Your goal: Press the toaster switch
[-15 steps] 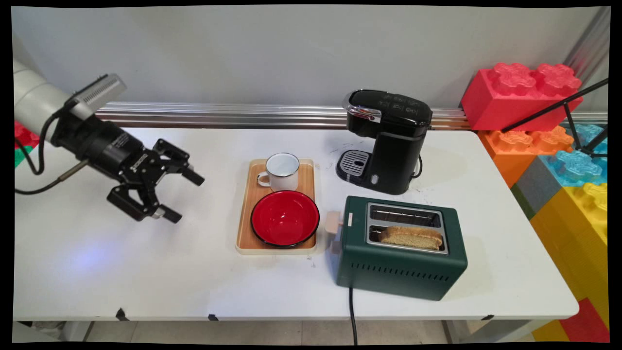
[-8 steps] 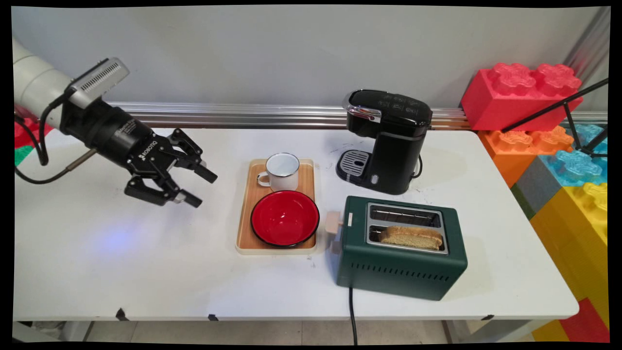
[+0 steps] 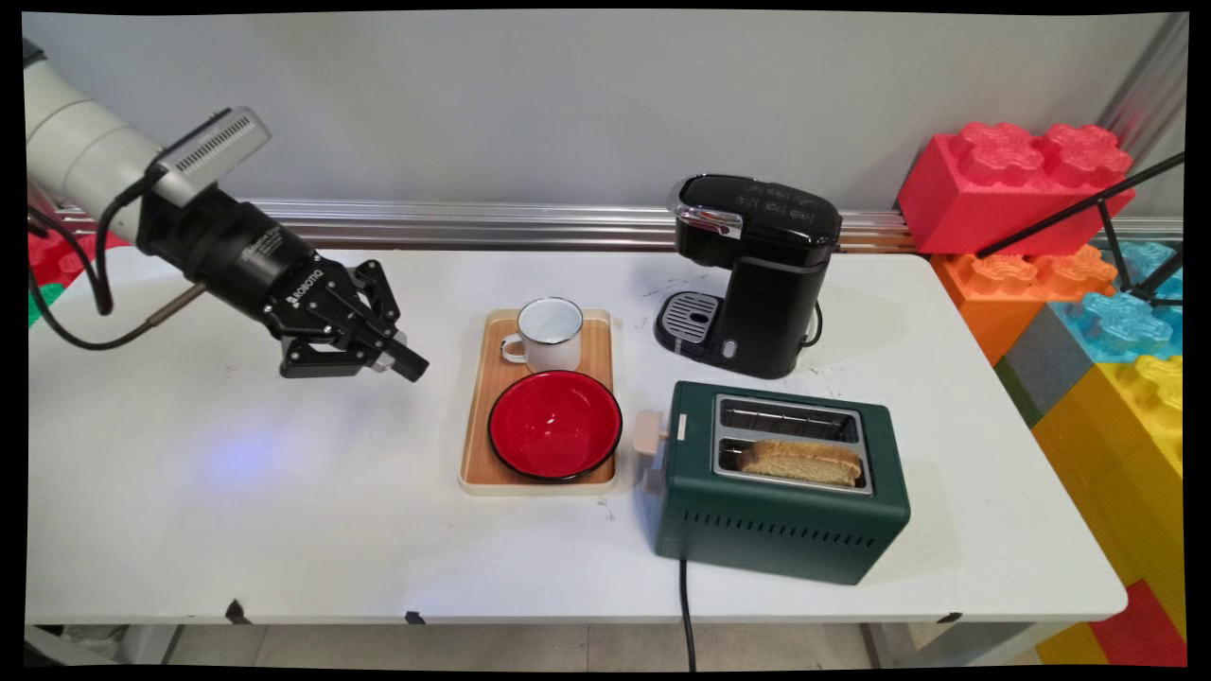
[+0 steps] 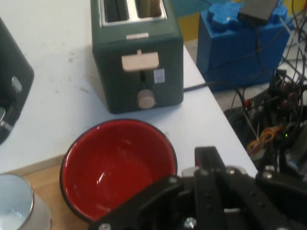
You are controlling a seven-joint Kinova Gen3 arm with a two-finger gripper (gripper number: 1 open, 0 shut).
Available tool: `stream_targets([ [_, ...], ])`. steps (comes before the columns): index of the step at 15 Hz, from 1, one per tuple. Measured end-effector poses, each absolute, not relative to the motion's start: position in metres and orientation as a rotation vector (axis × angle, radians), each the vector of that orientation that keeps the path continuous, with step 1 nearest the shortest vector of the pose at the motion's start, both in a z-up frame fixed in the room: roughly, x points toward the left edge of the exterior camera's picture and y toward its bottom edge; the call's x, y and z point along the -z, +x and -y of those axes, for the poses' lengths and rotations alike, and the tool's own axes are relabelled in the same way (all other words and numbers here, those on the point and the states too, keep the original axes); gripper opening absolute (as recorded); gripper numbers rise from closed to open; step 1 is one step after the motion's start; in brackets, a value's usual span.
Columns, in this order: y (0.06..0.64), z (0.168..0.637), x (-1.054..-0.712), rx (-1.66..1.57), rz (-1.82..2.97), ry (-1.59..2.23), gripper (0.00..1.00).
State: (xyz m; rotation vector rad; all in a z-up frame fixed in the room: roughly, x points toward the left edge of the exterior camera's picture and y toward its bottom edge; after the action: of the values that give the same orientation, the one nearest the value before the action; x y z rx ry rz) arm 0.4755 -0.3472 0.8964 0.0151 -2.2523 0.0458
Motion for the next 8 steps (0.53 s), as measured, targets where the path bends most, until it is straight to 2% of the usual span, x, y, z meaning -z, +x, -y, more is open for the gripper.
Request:
stream_targets([
  [8,0.436,0.364,-0.896,-0.032,2.240,0.053,0.00],
])
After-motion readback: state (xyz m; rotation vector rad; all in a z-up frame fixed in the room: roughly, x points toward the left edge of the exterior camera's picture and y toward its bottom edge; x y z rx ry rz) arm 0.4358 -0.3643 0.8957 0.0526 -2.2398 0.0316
